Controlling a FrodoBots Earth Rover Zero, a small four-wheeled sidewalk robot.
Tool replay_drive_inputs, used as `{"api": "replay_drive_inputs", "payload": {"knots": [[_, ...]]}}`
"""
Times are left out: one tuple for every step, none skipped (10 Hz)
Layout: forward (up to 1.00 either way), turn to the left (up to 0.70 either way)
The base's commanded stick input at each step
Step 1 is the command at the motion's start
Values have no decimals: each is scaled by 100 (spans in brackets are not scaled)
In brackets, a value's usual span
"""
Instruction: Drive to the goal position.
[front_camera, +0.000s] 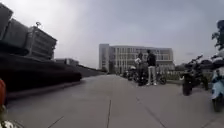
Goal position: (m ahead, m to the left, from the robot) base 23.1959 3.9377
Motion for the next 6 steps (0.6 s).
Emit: {"api": "replay_drive_inputs", "payload": {"knots": [[85,0],[85,0],[85,0],[85,0],[85,0],[85,0]]}}
